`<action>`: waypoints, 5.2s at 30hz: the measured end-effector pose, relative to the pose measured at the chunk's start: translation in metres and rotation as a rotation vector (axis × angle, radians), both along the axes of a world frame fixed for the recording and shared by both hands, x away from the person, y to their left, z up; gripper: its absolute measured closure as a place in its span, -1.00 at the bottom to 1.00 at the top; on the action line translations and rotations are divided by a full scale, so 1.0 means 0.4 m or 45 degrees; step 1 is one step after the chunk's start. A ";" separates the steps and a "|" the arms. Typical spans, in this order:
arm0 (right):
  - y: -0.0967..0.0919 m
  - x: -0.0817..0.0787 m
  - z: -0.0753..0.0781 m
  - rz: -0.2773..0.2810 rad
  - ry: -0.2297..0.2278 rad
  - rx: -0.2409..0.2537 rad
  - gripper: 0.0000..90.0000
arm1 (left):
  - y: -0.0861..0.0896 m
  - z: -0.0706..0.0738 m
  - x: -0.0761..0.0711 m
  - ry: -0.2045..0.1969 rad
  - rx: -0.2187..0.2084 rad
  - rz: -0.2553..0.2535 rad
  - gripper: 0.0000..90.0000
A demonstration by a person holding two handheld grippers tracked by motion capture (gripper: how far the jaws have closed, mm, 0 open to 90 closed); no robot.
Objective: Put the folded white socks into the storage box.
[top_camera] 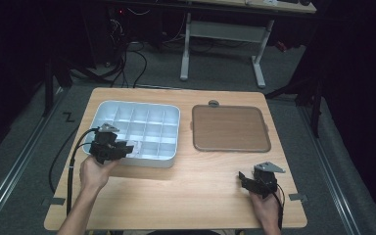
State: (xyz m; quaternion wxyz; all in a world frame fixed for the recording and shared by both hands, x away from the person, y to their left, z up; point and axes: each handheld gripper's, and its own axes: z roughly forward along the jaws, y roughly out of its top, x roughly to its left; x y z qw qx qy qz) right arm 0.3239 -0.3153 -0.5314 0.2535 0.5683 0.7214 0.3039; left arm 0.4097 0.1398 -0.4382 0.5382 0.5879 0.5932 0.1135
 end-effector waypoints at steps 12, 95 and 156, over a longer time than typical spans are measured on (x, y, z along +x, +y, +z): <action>0.000 0.000 0.000 0.001 0.000 0.000 -0.26 | 0.040 0.039 -0.042 -0.081 -0.045 0.048 0.23; -0.001 0.000 0.000 0.008 0.002 0.005 -0.28 | 0.070 -0.117 -0.186 -0.053 -0.211 0.135 -0.25; 0.000 0.000 0.000 0.009 0.003 0.005 -0.28 | -0.046 -0.248 -0.152 -0.026 -0.049 0.108 -0.26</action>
